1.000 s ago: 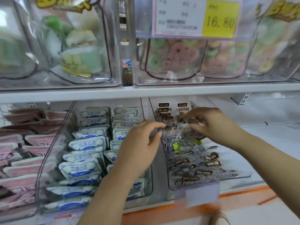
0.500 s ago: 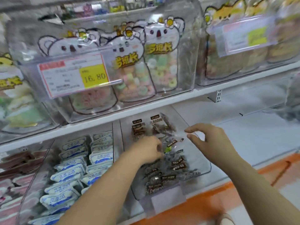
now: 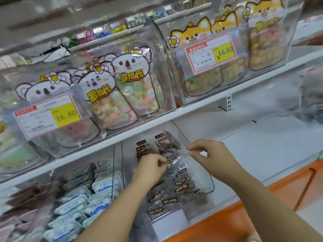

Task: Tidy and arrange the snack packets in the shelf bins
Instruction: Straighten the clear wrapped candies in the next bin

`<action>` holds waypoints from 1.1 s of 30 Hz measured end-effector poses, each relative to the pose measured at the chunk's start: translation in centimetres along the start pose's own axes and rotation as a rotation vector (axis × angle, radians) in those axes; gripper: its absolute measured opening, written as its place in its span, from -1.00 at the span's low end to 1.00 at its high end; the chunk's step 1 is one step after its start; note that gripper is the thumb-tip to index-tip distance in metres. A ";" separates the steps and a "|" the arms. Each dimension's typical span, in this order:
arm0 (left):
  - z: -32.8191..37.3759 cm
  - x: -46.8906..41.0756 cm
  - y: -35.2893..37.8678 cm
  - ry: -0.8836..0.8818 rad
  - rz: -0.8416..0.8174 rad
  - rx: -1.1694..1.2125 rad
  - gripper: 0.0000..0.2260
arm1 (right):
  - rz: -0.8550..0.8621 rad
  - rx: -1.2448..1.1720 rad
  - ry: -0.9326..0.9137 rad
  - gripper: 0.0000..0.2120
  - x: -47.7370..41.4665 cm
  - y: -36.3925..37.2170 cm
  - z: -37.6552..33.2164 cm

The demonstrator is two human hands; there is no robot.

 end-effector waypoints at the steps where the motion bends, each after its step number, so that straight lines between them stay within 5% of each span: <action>1: 0.2 0.1 -0.3 0.009 0.046 -0.008 -0.87 | 0.003 -0.010 0.002 -0.88 0.0 0.0 0.0; 10: 0.1 2.6 -3.2 0.125 0.299 0.268 -0.84 | 0.156 -0.089 0.034 -0.91 -0.1 -0.6 0.0; 16: -0.7 5.9 -4.2 0.424 0.451 0.344 -0.67 | 0.125 -0.290 0.204 -0.75 0.2 -1.1 -1.2; 20: -0.3 7.3 -3.8 0.620 0.561 0.344 -0.85 | 0.088 -0.379 0.171 -0.68 0.9 -1.3 -2.7; 26: 0.1 7.5 -2.8 0.707 0.524 0.303 -0.95 | 0.114 -0.727 0.244 -0.26 1.3 -1.0 -2.8; 33: 0.5 7.8 -2.4 0.585 0.333 0.258 -0.67 | 0.169 -0.863 0.353 -0.52 1.2 -0.7 -2.2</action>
Point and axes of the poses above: each hand's wrist, its own x-axis away from the middle knuckle, its own y-axis out of the palm, z = x × y, the point moved 2 cm from there along -x, towards the middle knuckle, and after that the axes turned 11 degrees about -y, right-handed, at the moved point
